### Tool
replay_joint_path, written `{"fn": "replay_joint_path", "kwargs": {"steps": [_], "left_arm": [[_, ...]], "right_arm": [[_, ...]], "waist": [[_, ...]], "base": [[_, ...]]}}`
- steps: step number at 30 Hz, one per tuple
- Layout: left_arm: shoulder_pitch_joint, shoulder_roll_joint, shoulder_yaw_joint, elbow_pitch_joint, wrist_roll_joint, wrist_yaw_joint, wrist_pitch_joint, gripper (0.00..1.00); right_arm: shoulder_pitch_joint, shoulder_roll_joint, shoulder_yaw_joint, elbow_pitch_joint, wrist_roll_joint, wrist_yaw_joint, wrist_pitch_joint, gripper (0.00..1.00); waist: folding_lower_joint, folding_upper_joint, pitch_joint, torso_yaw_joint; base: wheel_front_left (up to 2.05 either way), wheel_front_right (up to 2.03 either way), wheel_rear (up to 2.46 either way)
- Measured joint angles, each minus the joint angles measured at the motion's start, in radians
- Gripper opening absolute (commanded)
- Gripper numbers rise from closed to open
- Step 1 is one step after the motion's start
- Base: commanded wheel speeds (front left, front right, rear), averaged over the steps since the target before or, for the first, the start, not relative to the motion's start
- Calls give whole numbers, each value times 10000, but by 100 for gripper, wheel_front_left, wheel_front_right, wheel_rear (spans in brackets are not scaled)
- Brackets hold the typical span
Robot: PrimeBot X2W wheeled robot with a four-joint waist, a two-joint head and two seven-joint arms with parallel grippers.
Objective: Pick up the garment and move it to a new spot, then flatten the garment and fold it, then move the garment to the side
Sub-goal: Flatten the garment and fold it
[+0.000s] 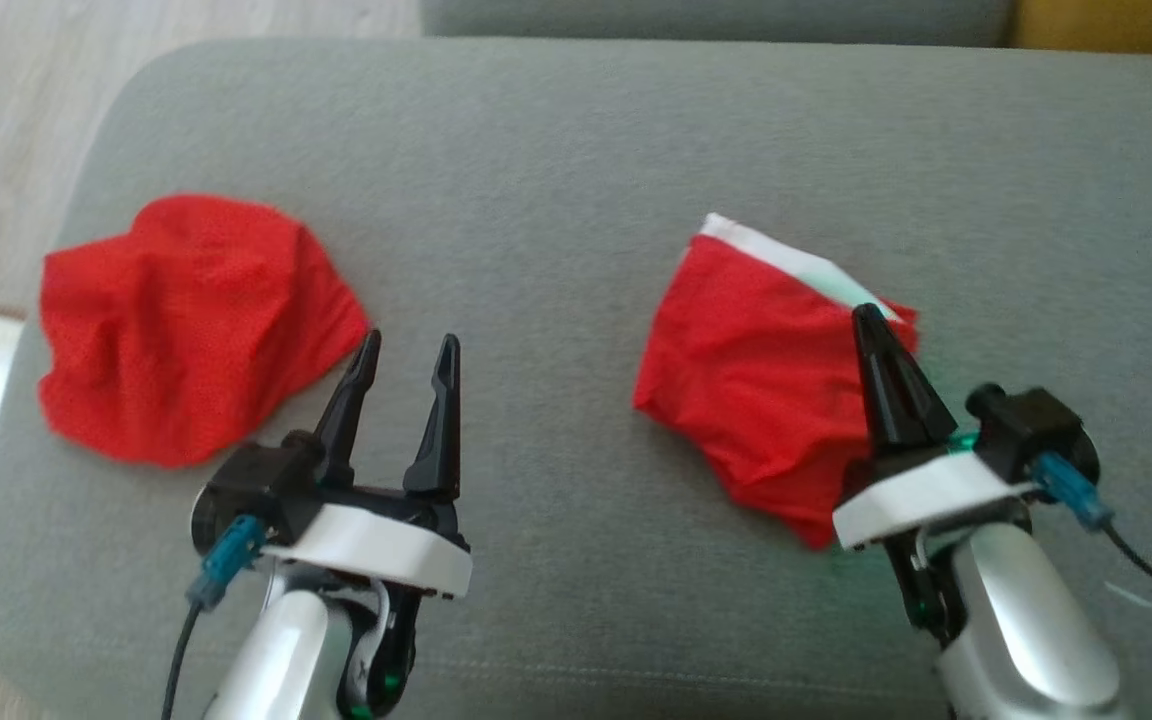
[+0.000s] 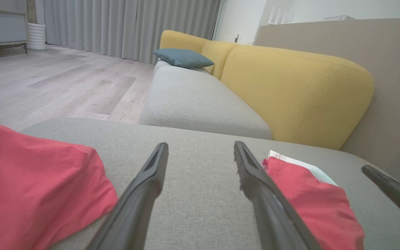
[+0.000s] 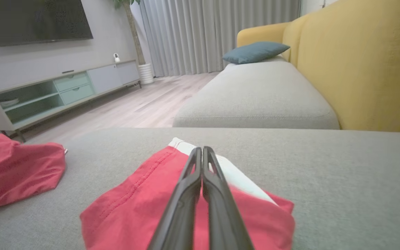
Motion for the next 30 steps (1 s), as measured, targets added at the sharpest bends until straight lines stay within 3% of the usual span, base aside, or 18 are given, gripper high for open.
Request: {"fn": "replay_joint_path", "kwargs": {"steps": [12,21,25,30], "left_arm": [[-312,-4,-174,40,-107,-73,0,100],[-565,-4,-251,38,-130,-58,0,100],[-571,-6,-199,42,-128,-58,0,100],[-563,-6,-8,42,-96,-73,0,100]], "right_arm": [[-1941,-21,-633,2972,-646,0,0,0],[-2842,-40,-698,4926,-685,0,0,0],[-3023,-48,-311,5097,-385,0,0,0],[-2972,-56,107,3986,219,0,0,0]], "waist": [[0,0,823,1258],[1,0,1180,1456],[1,0,1090,1253],[1,0,818,838]], "base": [[0,0,0],[0,0,0],[0,0,0],[0,0,0]]}}
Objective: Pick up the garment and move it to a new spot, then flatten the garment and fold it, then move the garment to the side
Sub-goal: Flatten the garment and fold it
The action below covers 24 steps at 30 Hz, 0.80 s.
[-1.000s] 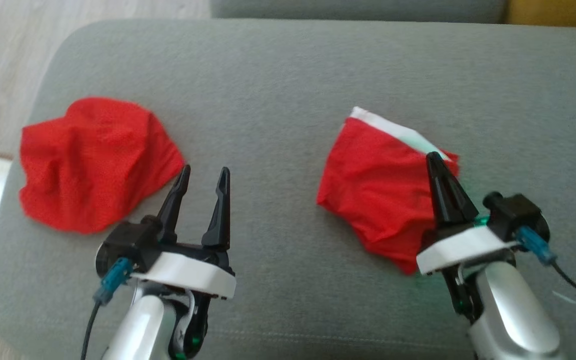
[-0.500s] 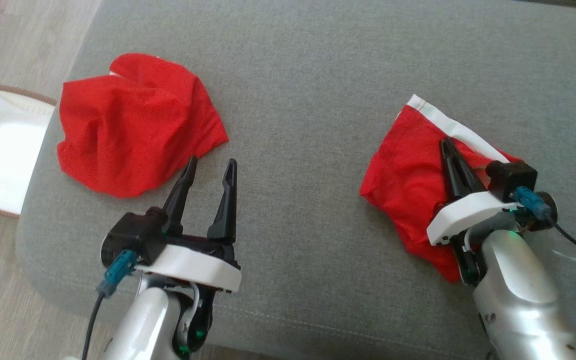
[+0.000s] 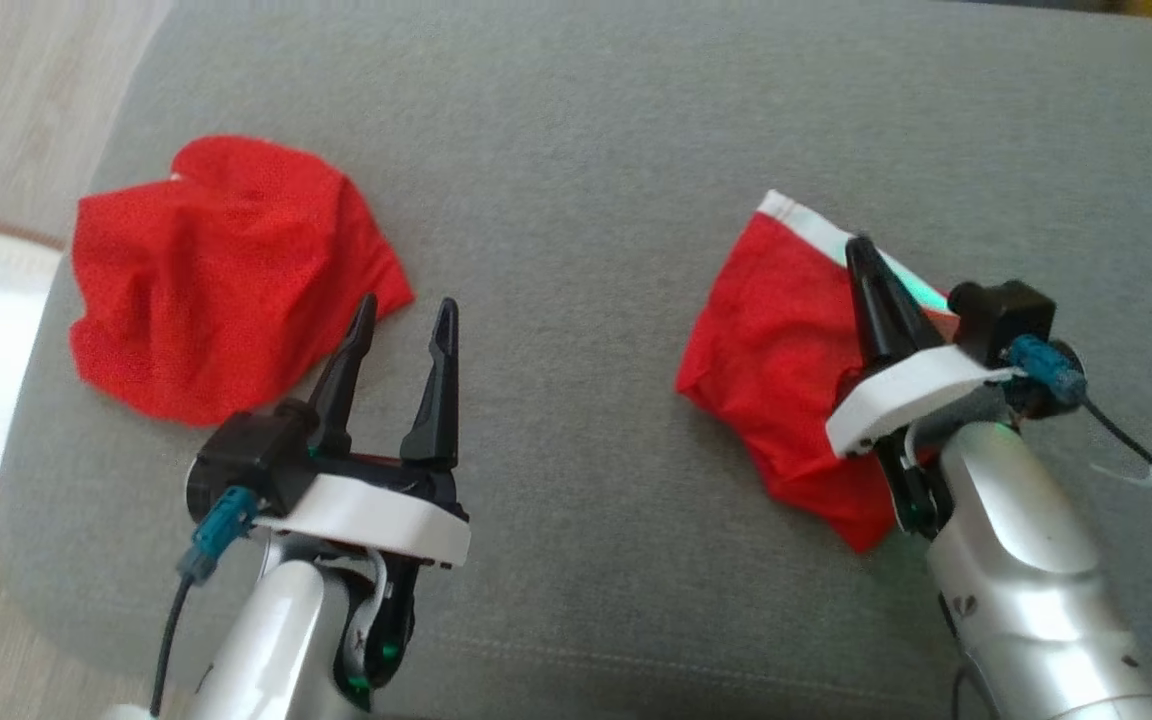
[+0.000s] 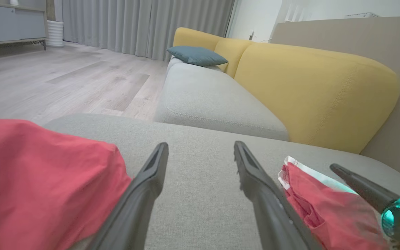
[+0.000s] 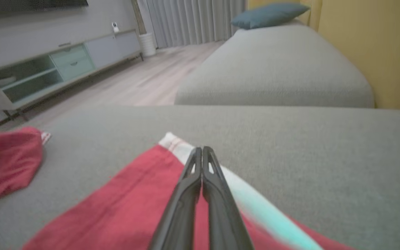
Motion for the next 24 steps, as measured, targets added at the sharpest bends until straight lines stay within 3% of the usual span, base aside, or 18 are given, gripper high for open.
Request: {"fn": "replay_joint_path", "kwargs": {"steps": [6,18,19,20,24], "left_arm": [[75,0,36,-105,-2,0,0,100],[660,2,100,-213,0,63,0,100],[708,2,113,-205,0,61,0,100],[745,2,125,-186,0,59,0,100],[782,4,209,-104,19,52,0,100]], "right_arm": [[709,4,-38,-1475,226,0,0,0],[3574,50,-1204,-4054,75,0,0,0],[3756,59,-1267,-4171,58,0,0,39],[3915,65,-1371,-4301,58,0,0,100],[4308,65,-1536,-4753,146,0,0,100]], "waist": [[0,0,-430,-476],[0,0,-1519,-1514],[0,0,-1558,-1583],[0,0,-1592,-1646],[-1,0,-1673,-1817]], "base": [[0,0,0],[0,0,0],[0,0,0],[0,0,0],[0,0,0]]}}
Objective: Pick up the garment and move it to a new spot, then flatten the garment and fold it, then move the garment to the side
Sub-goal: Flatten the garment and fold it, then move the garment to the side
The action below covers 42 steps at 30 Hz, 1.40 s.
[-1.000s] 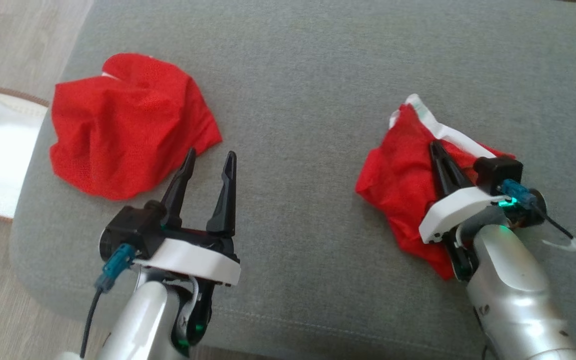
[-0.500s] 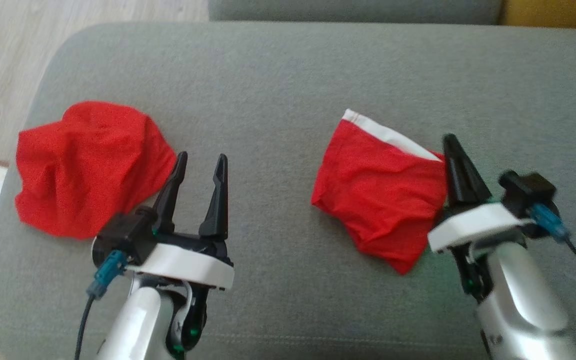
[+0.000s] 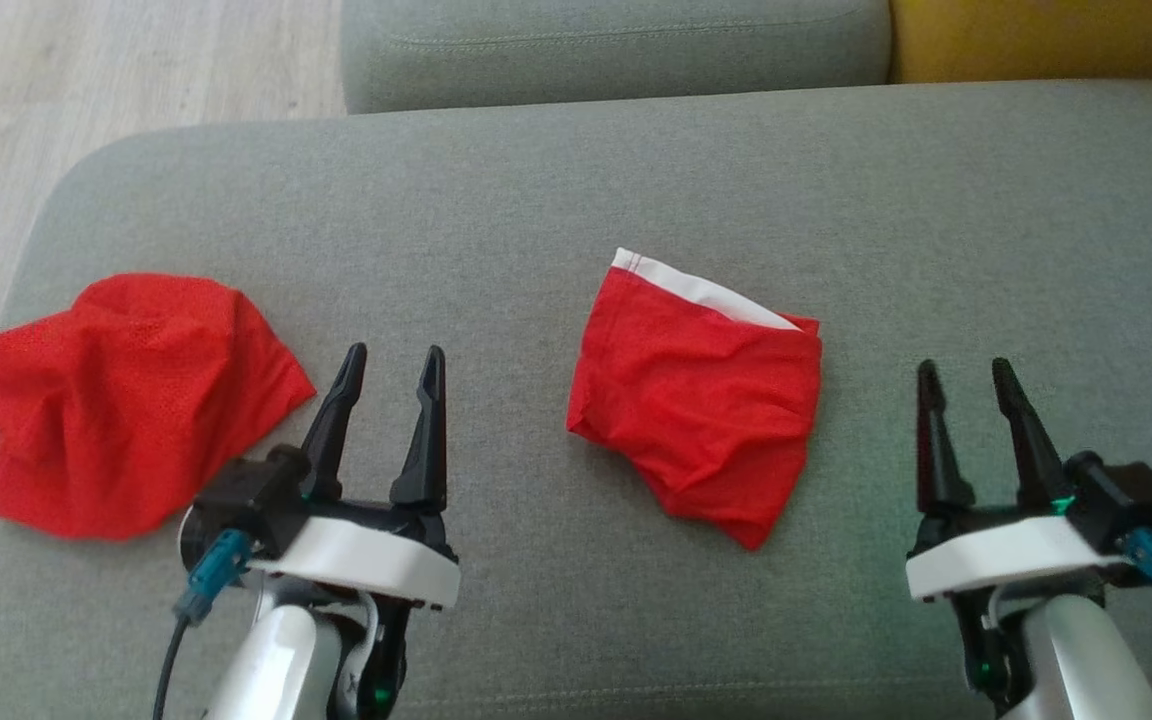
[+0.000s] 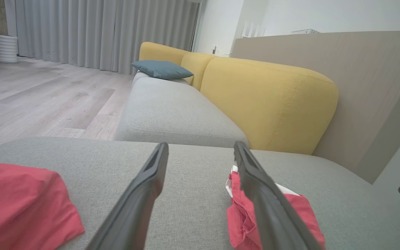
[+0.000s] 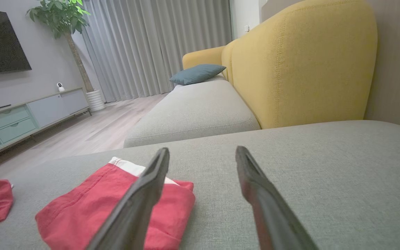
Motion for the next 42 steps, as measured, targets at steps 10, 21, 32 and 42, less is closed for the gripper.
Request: {"fn": "replay_joint_path", "kwargs": {"steps": [10,21,32,42], "left_arm": [[244,2,69,56,10,-35,0,100],[229,2,13,61,10,-40,0,100],[12,0,-144,163,10,-61,0,100],[-350,0,-184,192,10,-63,0,100]], "right_arm": [[385,21,21,-221,2,0,6,100],[318,21,476,17,947,0,825,100],[-796,17,1131,1871,2266,0,1900,100],[-2072,4,1392,3910,2288,0,1919,100]], "waist": [[0,0,-86,-88],[0,0,258,91],[0,0,749,549],[0,0,1303,1063]], "base": [[0,0,0],[0,0,0],[0,0,0],[0,0,0]]}}
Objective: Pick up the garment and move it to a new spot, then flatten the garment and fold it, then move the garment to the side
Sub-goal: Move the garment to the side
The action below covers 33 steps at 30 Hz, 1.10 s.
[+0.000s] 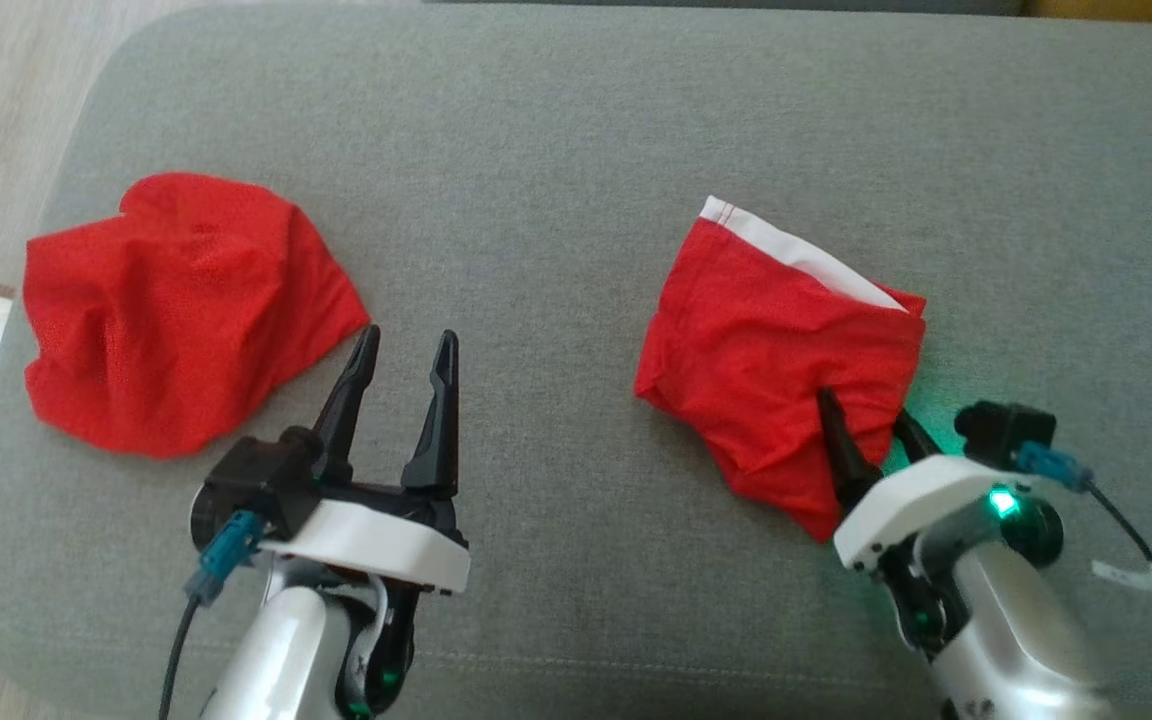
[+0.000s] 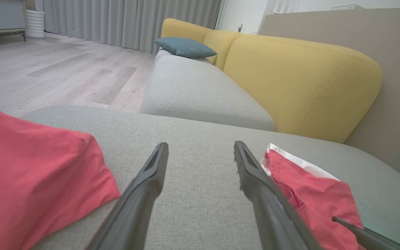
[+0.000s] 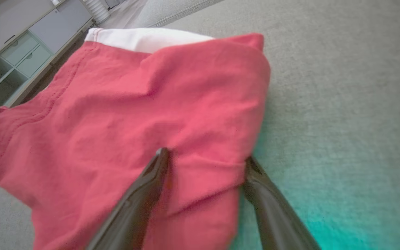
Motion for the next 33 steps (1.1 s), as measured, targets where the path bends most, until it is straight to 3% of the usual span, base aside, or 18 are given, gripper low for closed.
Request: {"fn": "replay_joint_path", "kwargs": {"steps": [2,4,9,15,20,26,33], "left_arm": [[-20,0,12,0,0,0,0,100],[-21,0,38,0,2,0,0,100],[-87,0,270,-21,73,-4,0,100],[-342,-2,305,-142,75,-79,0,100],[-500,-4,316,-167,159,-107,0,100],[-672,-8,330,-201,159,-173,0,100],[-918,-15,343,-280,159,-251,0,100]], "right_arm": [[-287,-21,173,213,-2,0,-107,0],[-533,-19,295,422,-188,0,-240,0],[-956,-13,217,635,-1881,0,-466,0],[-1378,-313,215,46,-3952,0,-31,0],[-1643,-1891,1281,-573,-4146,0,581,0],[-2133,-4343,3053,-1097,-3260,0,1360,0],[-2930,-6445,3864,-1386,-2311,0,2213,0]], "waist": [[0,0,88,56],[0,0,151,67],[0,0,262,-188],[0,0,425,-563],[0,0,631,-794],[0,0,888,-897],[0,0,1187,-825]], "base": [[0,0,0],[0,0,0],[0,0,0],[0,0,0],[0,0,0],[0,0,0],[0,0,0]]}}
